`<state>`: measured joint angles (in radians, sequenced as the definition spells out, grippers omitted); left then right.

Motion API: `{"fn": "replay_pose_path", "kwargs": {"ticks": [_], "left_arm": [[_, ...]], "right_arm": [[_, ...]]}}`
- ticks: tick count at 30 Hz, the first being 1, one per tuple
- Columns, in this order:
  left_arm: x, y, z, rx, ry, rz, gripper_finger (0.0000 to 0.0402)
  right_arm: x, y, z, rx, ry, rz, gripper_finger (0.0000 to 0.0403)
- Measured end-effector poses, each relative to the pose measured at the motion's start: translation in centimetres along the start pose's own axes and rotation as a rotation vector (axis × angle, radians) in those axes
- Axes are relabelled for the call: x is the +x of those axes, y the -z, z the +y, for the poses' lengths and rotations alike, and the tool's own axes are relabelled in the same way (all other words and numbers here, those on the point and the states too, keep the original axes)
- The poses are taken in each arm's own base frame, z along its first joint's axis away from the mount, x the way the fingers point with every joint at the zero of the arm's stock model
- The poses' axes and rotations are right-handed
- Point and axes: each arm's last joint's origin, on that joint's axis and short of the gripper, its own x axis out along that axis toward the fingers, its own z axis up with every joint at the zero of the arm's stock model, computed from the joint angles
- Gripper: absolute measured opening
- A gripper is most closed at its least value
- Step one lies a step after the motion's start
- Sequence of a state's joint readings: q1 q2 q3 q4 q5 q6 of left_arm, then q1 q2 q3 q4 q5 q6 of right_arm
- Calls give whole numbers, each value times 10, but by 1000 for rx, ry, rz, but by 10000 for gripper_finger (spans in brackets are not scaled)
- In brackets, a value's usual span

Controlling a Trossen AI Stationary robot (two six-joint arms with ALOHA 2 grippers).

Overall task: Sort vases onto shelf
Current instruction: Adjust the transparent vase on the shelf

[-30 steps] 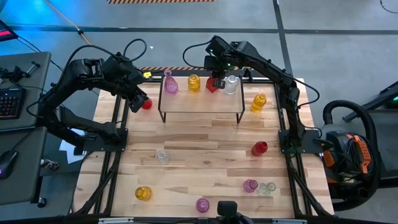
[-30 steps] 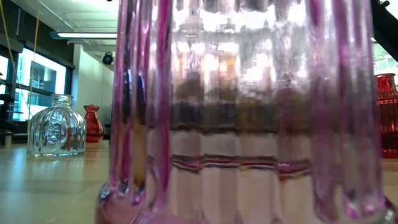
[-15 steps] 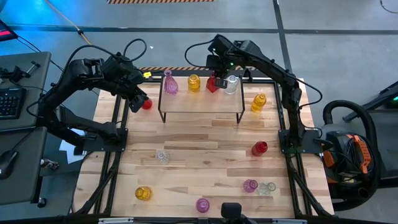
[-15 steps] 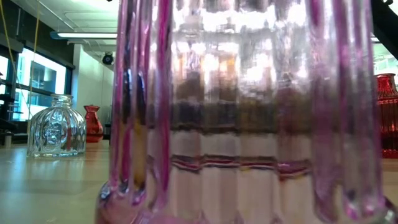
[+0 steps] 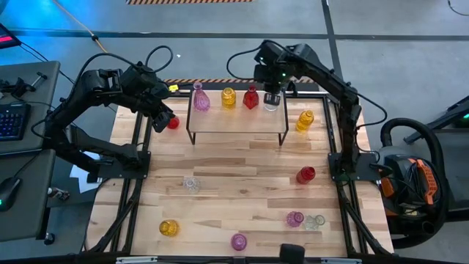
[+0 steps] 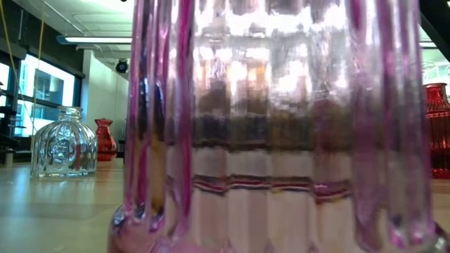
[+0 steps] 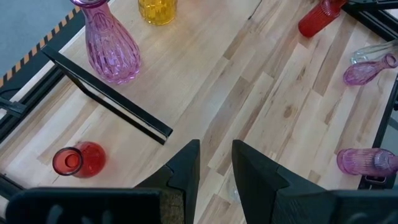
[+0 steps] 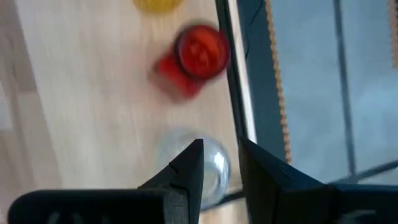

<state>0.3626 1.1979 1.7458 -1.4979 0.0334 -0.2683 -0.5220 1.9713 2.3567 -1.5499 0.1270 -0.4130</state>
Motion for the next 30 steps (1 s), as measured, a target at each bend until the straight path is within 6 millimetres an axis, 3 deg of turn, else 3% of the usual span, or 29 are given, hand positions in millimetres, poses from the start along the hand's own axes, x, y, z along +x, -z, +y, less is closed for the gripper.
{"fn": "replay_pose_path", "kwargs": {"ticks": [11, 17, 26, 30], "left_arm": [[0, 0, 0, 0, 0, 0, 85], [0, 0, 0, 0, 0, 0, 85], [0, 0, 0, 0, 0, 0, 85], [0, 0, 0, 0, 0, 0, 85]], "right_arm": [[5, 13, -21, 103, -48, 20, 83], [9, 14, -20, 127, -61, 35, 83], [6, 35, -16, 152, -79, 84, 83], [13, 38, -17, 161, -117, 100, 83]]}}
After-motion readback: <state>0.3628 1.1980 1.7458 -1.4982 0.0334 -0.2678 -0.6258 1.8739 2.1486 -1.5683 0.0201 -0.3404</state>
